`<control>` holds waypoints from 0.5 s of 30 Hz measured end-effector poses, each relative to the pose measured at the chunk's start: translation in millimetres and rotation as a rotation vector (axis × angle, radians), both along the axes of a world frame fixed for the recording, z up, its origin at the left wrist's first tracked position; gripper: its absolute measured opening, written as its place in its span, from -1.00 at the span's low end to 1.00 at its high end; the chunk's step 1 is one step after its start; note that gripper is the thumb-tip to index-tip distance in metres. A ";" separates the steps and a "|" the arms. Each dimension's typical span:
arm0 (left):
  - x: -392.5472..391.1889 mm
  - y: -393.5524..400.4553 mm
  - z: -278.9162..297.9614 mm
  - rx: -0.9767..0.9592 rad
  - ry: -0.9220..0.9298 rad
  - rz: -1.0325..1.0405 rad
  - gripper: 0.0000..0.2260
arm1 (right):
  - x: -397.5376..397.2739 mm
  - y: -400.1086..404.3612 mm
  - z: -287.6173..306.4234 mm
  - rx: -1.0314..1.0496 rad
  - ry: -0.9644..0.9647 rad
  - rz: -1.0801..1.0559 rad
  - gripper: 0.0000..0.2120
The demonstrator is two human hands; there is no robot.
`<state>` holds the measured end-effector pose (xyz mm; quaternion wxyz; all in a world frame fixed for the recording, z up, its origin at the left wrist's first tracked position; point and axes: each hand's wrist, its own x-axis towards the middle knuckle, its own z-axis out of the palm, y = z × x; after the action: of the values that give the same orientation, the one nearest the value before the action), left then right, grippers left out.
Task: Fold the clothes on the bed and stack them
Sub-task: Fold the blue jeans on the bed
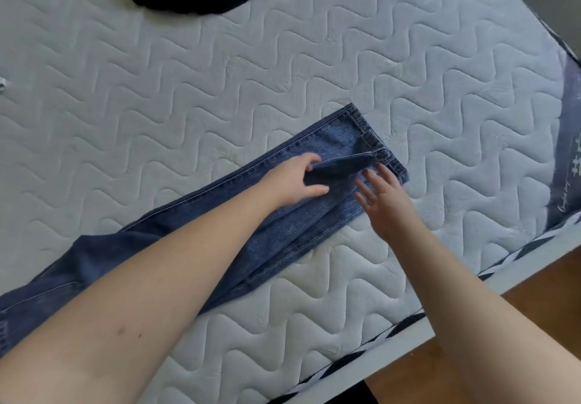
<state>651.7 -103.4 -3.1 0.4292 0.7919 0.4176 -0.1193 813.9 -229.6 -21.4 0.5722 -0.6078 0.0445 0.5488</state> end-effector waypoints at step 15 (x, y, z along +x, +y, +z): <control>18.2 7.2 -44.5 0.127 0.055 -0.048 -0.45 | 22.4 32.8 -46.0 -0.420 -0.244 -0.058 -0.47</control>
<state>670.0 -96.2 -47.5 0.3633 0.8239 0.4167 -0.1245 836.3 -196.8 -67.4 0.4498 -0.7739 0.1055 0.4332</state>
